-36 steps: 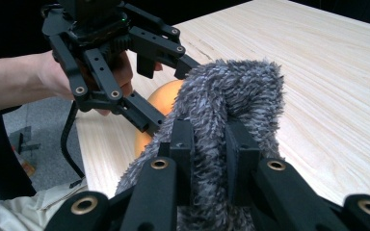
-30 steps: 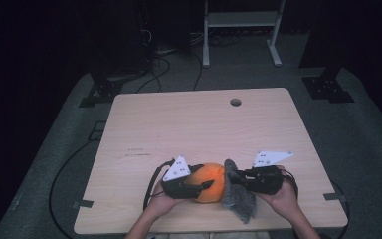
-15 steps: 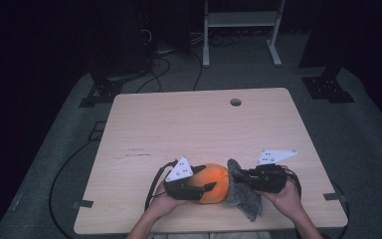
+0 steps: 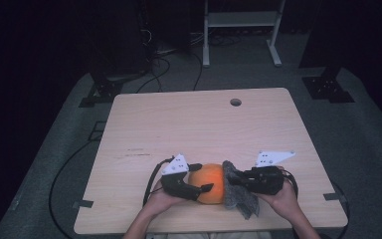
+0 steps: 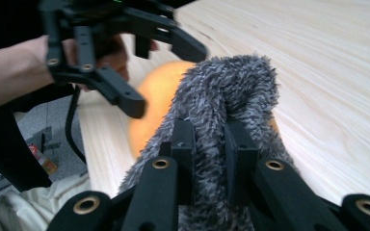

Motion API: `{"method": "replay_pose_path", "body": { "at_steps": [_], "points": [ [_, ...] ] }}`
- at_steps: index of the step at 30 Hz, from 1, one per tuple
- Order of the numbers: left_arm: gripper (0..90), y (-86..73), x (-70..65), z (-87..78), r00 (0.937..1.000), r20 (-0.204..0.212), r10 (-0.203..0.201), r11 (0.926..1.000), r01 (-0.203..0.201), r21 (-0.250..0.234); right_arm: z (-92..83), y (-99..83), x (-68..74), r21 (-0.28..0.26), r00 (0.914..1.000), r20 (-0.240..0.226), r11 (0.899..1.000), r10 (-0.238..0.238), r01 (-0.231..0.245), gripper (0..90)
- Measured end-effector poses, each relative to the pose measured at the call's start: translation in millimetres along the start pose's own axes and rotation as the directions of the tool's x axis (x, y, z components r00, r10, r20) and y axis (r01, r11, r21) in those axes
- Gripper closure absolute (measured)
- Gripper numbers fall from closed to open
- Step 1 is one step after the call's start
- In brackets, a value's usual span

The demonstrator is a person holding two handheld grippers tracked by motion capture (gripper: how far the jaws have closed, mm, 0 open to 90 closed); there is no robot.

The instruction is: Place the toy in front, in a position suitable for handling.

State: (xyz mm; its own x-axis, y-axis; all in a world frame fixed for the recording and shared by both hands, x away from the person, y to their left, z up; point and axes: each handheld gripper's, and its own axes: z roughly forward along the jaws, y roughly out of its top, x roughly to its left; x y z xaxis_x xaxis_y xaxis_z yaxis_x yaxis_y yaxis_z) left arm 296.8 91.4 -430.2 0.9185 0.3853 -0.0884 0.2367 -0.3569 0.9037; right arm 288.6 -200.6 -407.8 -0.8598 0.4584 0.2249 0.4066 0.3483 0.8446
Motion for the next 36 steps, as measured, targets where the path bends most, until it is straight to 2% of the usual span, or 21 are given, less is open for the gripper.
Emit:
{"method": "replay_pose_path", "body": {
  "at_steps": [2, 4, 7, 9, 11, 12, 14, 15, 17, 18, 20, 23, 24, 25, 27, 29, 31, 32, 33, 36],
  "points": [
    [25.3, 1.7, -2.3, -0.3, 0.9991, 0.041, 0.008, 1.0, -0.008, 0.002, -4.1, -4.7, -6.8, 0.004, 0.9997, 0.008, 1.0, 0.024, -0.024, 76.9],
    [27.6, 1.1, -2.6, -2.2, 0.997, 0.074, 0.022, 0.9997, -0.022, -0.004, -8.6, -7.9, -10.8, 0.017, 0.9987, 0.042, 0.999, 0.029, -0.03, 76.7],
    [26.3, 0.7, 0.9, -4.5, 0.9982, 0.059, 0.008, 1.0, -0.008, -0.005, -10.6, -9.4, -12.6, 0.021, 0.9986, 0.037, 0.999, 0.039, -0.04, 76.6],
    [19.1, 0.4, 5.4, -4.5, 0.9988, 0.035, -0.034, 0.9994, 0.034, 0.012, -8.9, -8.1, -10.5, 0.028, 0.9988, 0.043, 0.999, 0.024, -0.025, 76.6],
    [13.1, -1.5, 9.7, -2.5, 0.997, 0.038, -0.067, 0.9971, 0.066, 0.039, -9.3, -7.8, -11.9, 0.034, 0.9988, 0.044, 0.999, 0.021, -0.023, 76.6],
    [14.2, -2.9, 10.5, -1.8, 0.9965, 0.048, -0.068, 0.997, 0.067, 0.038, -10.0, -8.2, -13.2, 0.036, 0.9987, 0.042, 0.999, 0.028, -0.03, 76.6],
    [22.0, -5.5, 7.7, -0.8, 0.9976, 0.047, -0.051, 0.9985, 0.05, 0.022, -12.0, -7.2, -12.9, 0.029, 0.9983, 0.044, 0.999, 0.037, -0.038, 76.8],
    [24.9, -6.2, 6.2, 0.2, 0.9976, 0.051, -0.047, 0.9986, 0.046, 0.025, -14.2, -4.4, -8.6, 0.01, 0.9984, 0.05, 1.0, 0.026, -0.027, 77.0],
    [28.3, -6.0, 3.2, 1.3, 0.9984, 0.05, -0.028, 0.9992, 0.026, 0.029, -17.7, 4.5, 3.5, -0.036, 1.0, 0.0, 0.999, 0.0, 0.0, 77.0],
    [28.5, -5.3, 2.0, 1.8, 0.9984, 0.048, -0.028, 0.9992, 0.027, 0.03, -16.4, 8.4, 9.5, -0.037, 0.9997, -0.01, 0.999, -0.024, 0.024, 76.9],
    [28.5, -4.7, 1.6, 0.9, 0.999, 0.043, -0.015, 0.9991, 0.013, 0.041, -10.1, 10.4, 14.7, -0.006, 0.9986, 0.001, 0.999, -0.053, 0.053, 76.6],
    [30.2, -4.7, 0.7, -0.9, 0.9995, 0.03, -0.012, 0.9993, 0.011, 0.037, -4.3, 0.3, 1.8, 0.031, 0.9996, -0.003, 0.999, -0.028, 0.028, 77.1],
    [30.6, -4.0, -0.2, -0.5, 0.9996, 0.023, -0.013, 0.9993, 0.012, 0.035, -6.6, -2.6, -3.8, 0.033, 0.9999, -0.01, 0.999, -0.002, 0.002, 77.2],
    [30.8, -3.1, -0.8, 0.1, 0.9998, 0.019, -0.011, 0.9994, 0.01, 0.034, -9.9, -4.2, -7.0, 0.038, 1.0, 0.001, 0.999, 0.007, -0.008, 77.2],
    [31.1, -1.9, -2.5, 2.1, 0.9999, 0.01, -0.005, 0.9995, 0.004, 0.032, -15.9, -4.7, -6.4, 0.049, 0.9993, 0.036, 0.999, 0.006, -0.008, 77.1],
    [31.3, -1.6, -3.9, 3.2, 0.9999, 0.015, 0.004, 0.9994, -0.005, 0.033, -18.4, -0.3, 0.7, 0.023, 0.9997, 0.024, 1.0, -0.01, 0.009, 76.9],
    [29.4, -1.7, -2.8, 1.3, 0.9994, 0.024, 0.023, 0.9989, -0.024, 0.039, -15.0, 5.6, 9.1, 0.021, 0.9991, 0.006, 0.999, -0.042, 0.042, 76.9],
    [25.8, -1.8, -1.0, -0.5, 0.9995, 0.026, 0.016, 0.9992, -0.017, 0.037, -11.5, 6.7, 11.1, 0.037, 0.9983, 0.007, 0.998, -0.057, 0.057, 76.9],
    [21.0, -1.9, 1.4, -1.9, 0.9996, 0.027, -0.005, 0.9995, 0.005, 0.033, -8.3, 6.1, 10.8, 0.048, 0.9978, 0.005, 0.997, -0.066, 0.066, 76.9],
    [11.8, -3.4, 6.5, -0.1, 0.9977, 0.028, -0.061, 0.9977, 0.06, 0.032, -8.3, 2.3, 4.3, 0.056, 0.9991, -0.002, 0.998, -0.042, 0.042, 76.9]
  ]
}}
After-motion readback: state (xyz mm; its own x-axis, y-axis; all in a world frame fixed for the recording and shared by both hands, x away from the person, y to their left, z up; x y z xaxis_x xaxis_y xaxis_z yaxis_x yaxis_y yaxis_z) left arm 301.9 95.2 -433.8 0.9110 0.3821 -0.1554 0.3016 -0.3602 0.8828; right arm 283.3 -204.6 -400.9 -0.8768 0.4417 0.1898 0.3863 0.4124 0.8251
